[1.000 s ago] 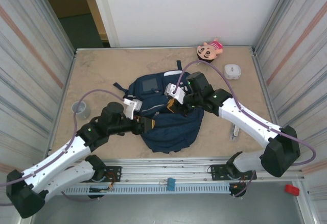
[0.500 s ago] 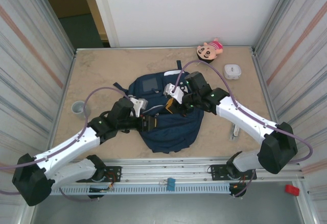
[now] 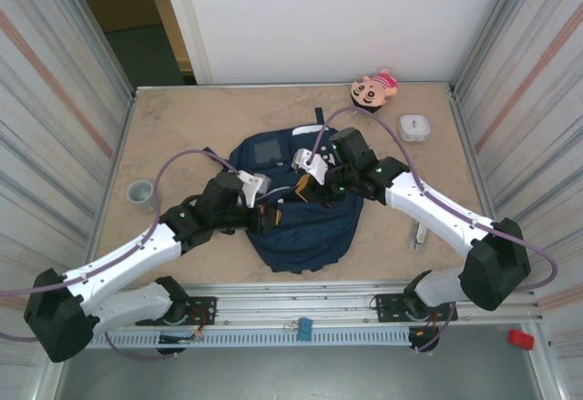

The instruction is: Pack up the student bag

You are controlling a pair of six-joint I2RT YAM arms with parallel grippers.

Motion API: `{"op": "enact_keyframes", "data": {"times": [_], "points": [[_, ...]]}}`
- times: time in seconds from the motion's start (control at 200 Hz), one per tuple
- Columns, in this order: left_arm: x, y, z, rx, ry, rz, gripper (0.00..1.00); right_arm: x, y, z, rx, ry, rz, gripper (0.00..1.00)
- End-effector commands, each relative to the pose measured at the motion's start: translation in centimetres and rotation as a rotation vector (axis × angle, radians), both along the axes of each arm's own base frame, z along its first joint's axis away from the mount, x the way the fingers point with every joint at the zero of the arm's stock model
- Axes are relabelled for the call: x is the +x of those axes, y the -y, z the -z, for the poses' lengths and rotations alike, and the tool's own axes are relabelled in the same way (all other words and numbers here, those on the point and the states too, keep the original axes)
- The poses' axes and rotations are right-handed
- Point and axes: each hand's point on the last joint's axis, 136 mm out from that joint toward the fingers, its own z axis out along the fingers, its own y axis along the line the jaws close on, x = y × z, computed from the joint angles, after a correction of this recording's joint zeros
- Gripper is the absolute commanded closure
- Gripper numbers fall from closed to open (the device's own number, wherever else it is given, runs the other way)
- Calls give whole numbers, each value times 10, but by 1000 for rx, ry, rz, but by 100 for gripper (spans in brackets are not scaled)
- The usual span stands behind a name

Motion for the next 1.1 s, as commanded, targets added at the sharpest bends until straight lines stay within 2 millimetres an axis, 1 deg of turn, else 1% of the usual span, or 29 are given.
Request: {"op": "enact_keyframes", "data": {"times": [0.0,0.08,0.18,0.306,0.386,0.456,0.526,0.541,0.571,0.651,0.681,0.686,0.742,0.802,0.847,0.947,1.092], "points": [[13,4,-41,-77,141,-13,100,-5,-12,-30,95,36,-48,100],[13,-7,-32,-24,139,-43,100,-3,-8,-31,93,39,-40,100],[10,-27,-13,76,135,-79,100,-1,0,-34,89,48,-28,100],[5,-49,6,164,129,-110,100,3,12,-41,96,68,-14,100],[3,-63,15,185,116,-140,100,6,22,-44,97,75,2,100],[3,-70,16,170,118,-158,100,7,27,-42,78,82,11,100],[2,-66,7,118,146,-137,100,7,29,-35,38,88,22,100],[1,-64,5,105,155,-126,100,7,29,-33,29,88,24,99],[0,-59,-1,79,176,-102,100,6,27,-30,15,89,25,94],[-4,-47,-16,13,217,-35,100,3,20,-20,-19,102,24,74],[-5,-43,-20,-2,229,-14,100,3,18,-16,-31,109,24,68],[-5,-43,-21,-5,231,-10,100,3,17,-15,-33,114,24,65],[-6,-39,-26,-20,246,15,100,2,10,-10,-49,131,19,55],[-6,-37,-31,-23,260,32,100,2,2,-4,-64,143,13,48],[-7,-35,-32,-25,267,44,100,2,-5,0,-71,145,6,45],[-8,-33,-35,-29,279,65,100,3,-16,6,-80,152,-1,40],[-8,-33,-35,-25,279,65,100,8,-26,11,-79,164,4,41]]}}
